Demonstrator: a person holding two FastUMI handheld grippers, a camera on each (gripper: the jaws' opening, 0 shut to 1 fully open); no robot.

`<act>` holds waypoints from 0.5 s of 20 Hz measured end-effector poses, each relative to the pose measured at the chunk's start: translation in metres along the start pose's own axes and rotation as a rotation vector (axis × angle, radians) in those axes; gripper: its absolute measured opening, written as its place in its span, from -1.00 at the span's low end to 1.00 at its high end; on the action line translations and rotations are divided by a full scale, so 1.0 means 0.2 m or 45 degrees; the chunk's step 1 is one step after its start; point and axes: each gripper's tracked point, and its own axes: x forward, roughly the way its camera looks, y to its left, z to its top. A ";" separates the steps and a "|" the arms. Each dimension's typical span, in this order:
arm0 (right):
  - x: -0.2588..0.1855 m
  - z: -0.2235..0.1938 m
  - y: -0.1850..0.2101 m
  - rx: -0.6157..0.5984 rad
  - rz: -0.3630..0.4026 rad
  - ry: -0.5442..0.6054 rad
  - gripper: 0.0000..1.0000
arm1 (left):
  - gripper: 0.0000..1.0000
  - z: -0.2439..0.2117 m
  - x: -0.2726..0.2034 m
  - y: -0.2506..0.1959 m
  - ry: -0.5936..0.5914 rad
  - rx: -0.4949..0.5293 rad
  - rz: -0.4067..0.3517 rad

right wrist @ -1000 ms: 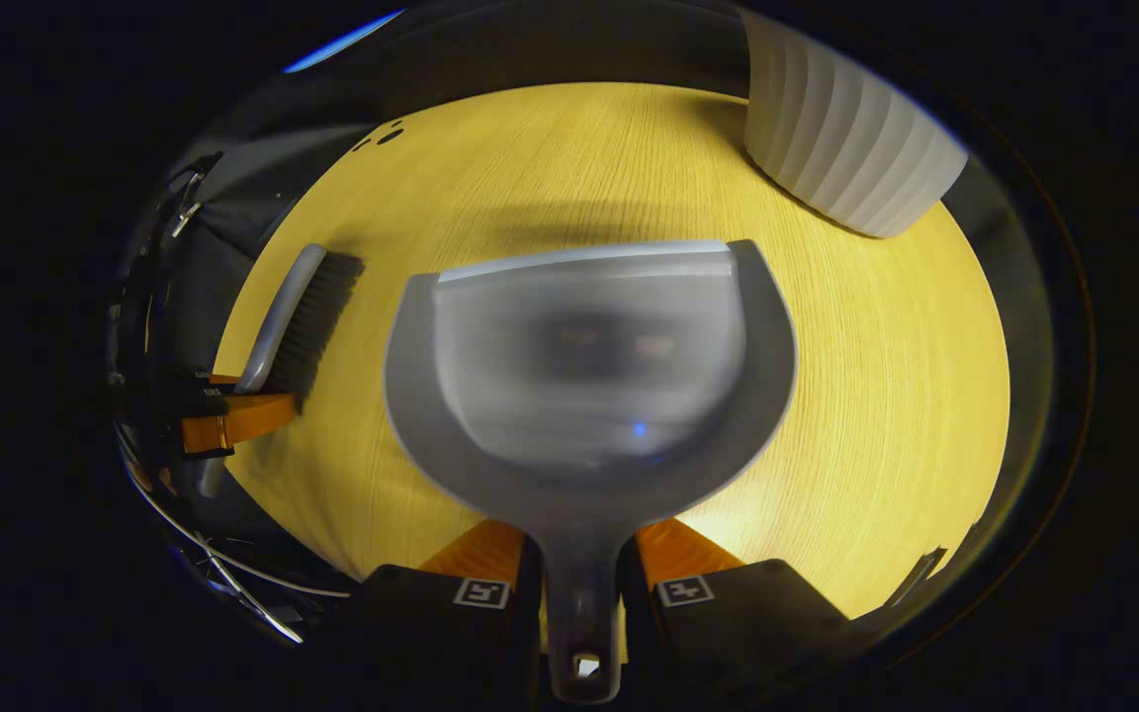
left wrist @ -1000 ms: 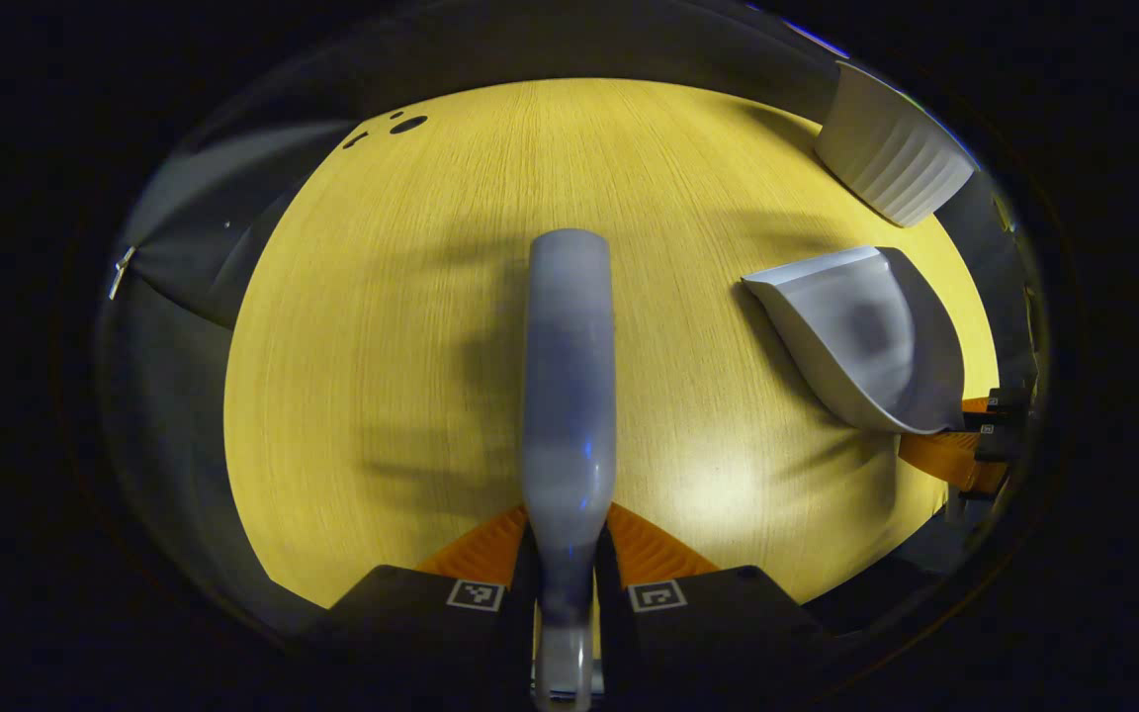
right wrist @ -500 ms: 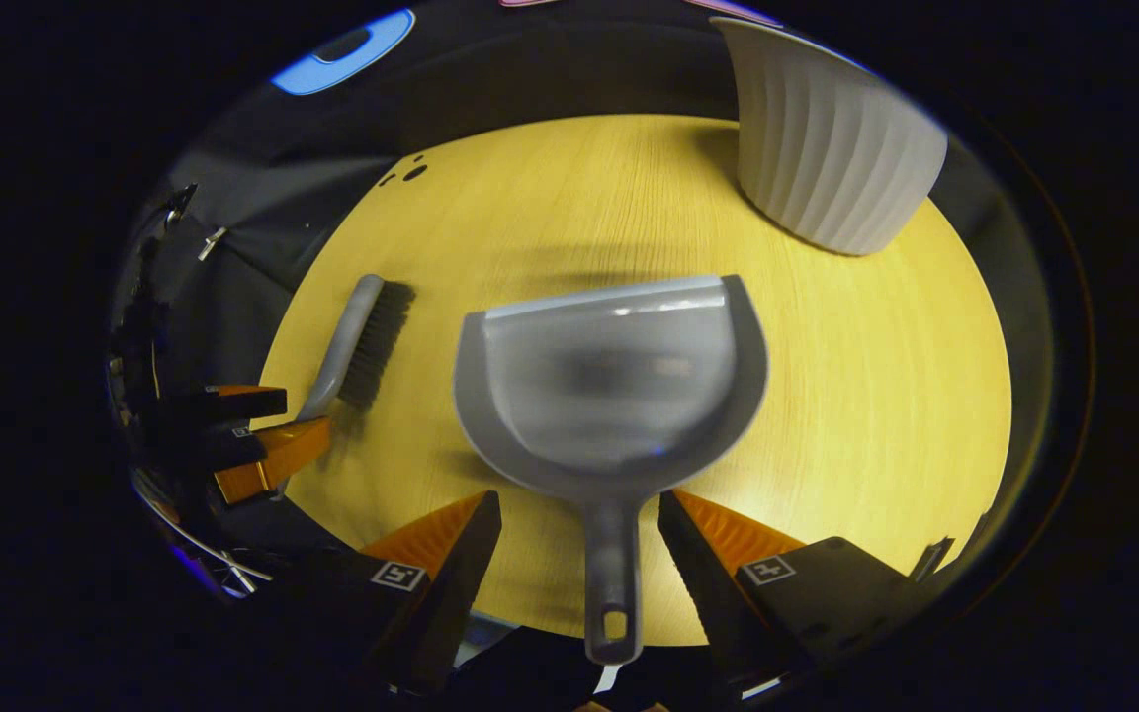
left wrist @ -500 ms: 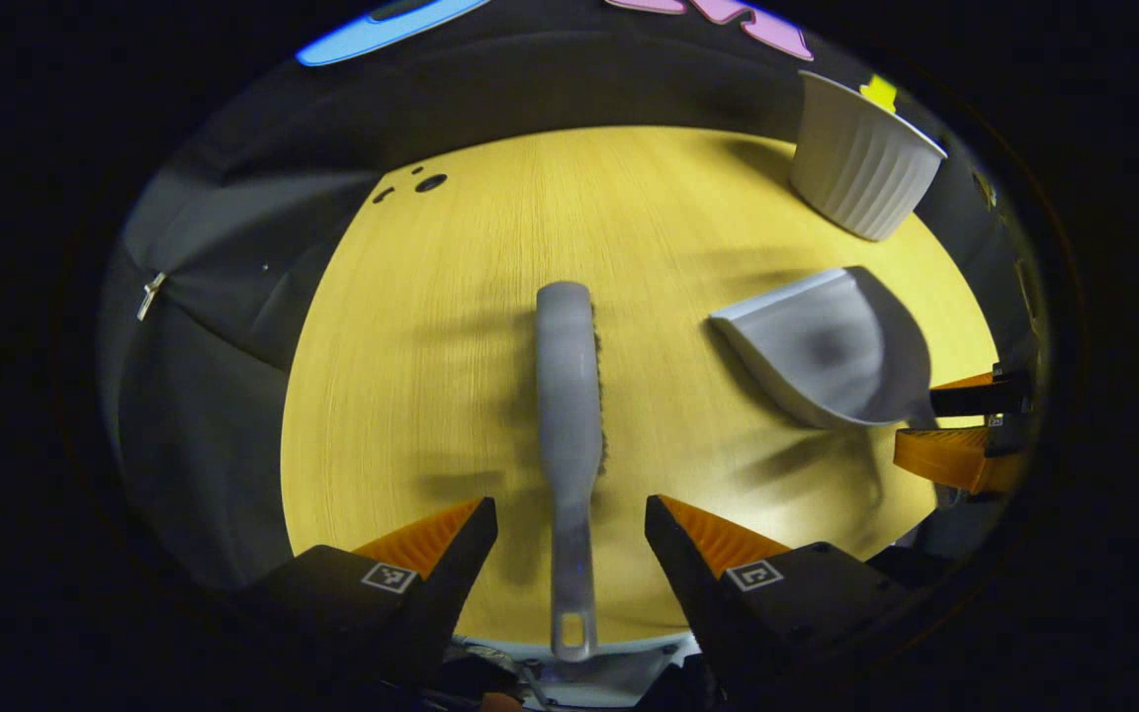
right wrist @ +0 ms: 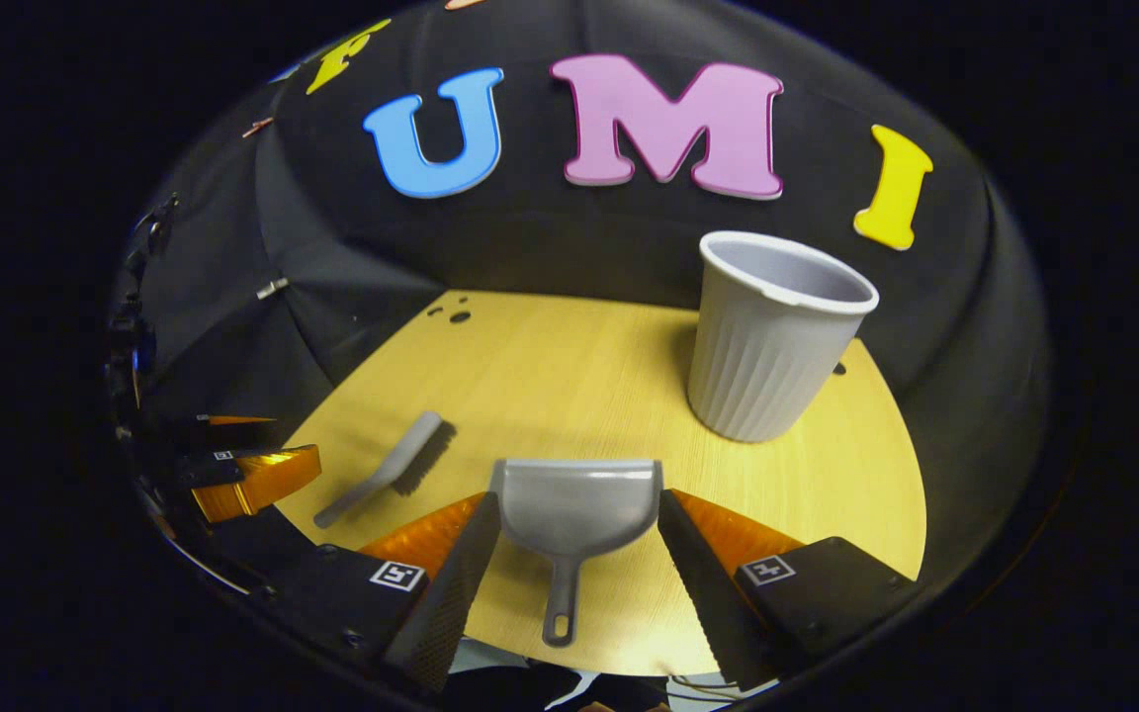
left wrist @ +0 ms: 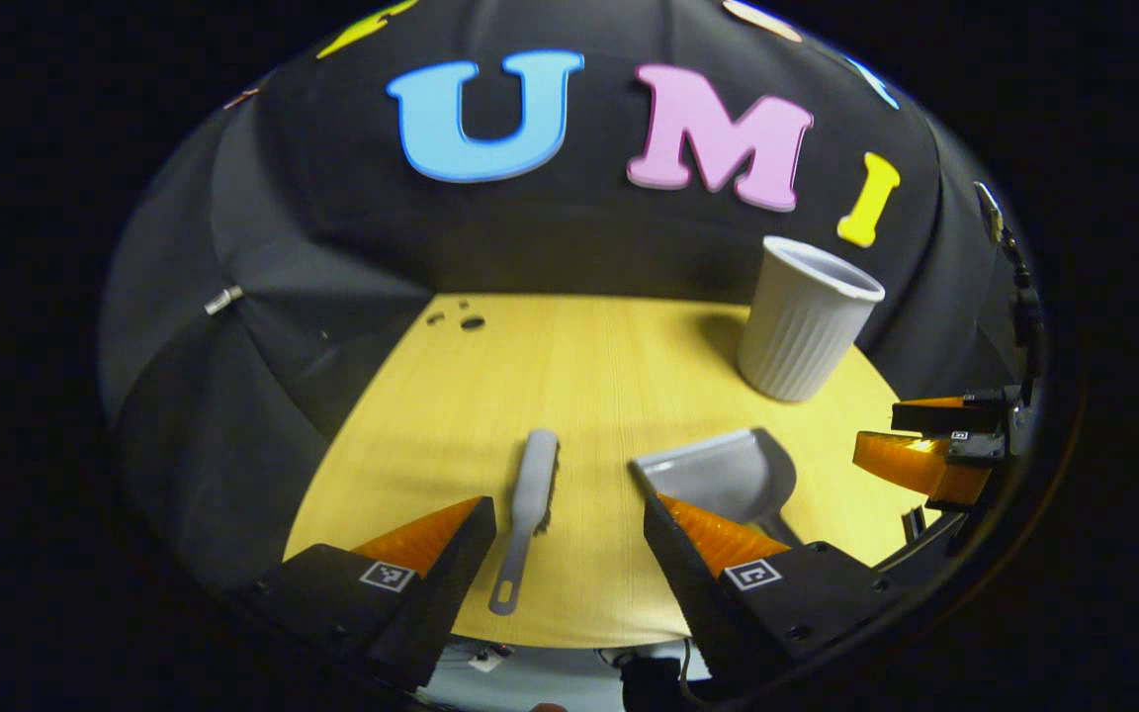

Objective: Pick up the small broom and dustpan from the desktop, sweep the trash into the dustpan with the broom, and then empty the trash into the garbage bin.

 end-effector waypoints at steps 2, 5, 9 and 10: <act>-0.08 0.10 0.02 0.029 0.025 -0.133 0.99 | 0.95 0.13 -0.14 -0.02 -0.186 0.026 0.062; -0.22 0.24 -0.06 0.049 -0.002 -0.331 0.98 | 0.95 0.32 -0.37 -0.04 -0.475 0.066 0.121; -0.38 0.30 -0.15 0.048 -0.054 -0.483 0.97 | 0.95 0.35 -0.52 -0.07 -0.607 0.080 0.162; -0.40 0.28 -0.16 0.045 -0.055 -0.483 0.98 | 0.95 0.36 -0.55 -0.08 -0.634 0.067 0.152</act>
